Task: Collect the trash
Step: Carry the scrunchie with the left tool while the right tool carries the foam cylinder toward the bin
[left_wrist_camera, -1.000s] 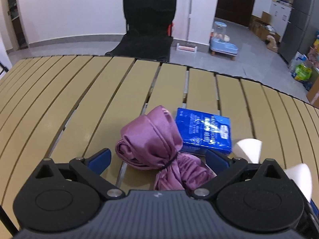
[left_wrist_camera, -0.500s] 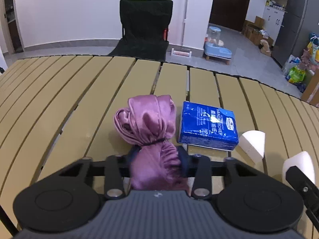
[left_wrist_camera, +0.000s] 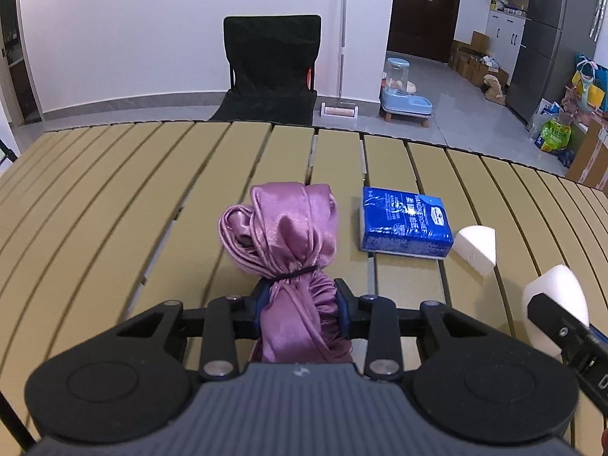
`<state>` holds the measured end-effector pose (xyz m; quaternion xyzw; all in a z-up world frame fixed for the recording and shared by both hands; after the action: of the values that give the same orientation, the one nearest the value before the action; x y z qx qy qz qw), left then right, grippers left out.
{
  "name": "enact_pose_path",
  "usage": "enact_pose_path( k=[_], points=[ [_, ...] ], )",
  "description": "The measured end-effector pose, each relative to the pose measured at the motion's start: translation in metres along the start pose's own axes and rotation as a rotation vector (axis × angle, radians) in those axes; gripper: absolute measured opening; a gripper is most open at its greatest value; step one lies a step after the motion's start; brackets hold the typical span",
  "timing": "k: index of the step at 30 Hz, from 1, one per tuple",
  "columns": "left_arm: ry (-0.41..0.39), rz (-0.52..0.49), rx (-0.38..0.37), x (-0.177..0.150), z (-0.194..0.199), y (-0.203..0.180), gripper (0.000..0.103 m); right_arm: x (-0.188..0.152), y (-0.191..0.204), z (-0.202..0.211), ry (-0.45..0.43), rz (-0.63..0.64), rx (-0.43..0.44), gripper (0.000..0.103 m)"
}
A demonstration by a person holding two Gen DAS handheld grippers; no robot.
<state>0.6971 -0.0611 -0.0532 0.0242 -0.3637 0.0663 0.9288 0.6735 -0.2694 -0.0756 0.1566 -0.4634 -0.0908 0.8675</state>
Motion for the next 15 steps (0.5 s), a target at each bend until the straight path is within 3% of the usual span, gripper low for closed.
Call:
enact_pose_path(
  k=[15],
  points=[
    [-0.055, -0.028, -0.005, -0.033, 0.092, 0.023, 0.035, -0.023, 0.046, 0.079, -0.008, 0.109, 0.04, 0.055]
  ],
)
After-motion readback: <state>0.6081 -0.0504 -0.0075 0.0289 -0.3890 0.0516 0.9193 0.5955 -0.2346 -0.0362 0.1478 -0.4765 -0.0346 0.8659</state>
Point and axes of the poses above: each gripper's, at about its wrist camera, not at the fingertips, and z roughly against the way its jaws point, y to its left, x to its top, the point moved 6 cm from there along -z, roughly the way its jaws point, and after that the axes turned 1 degree about y, right-handed, at the moved point
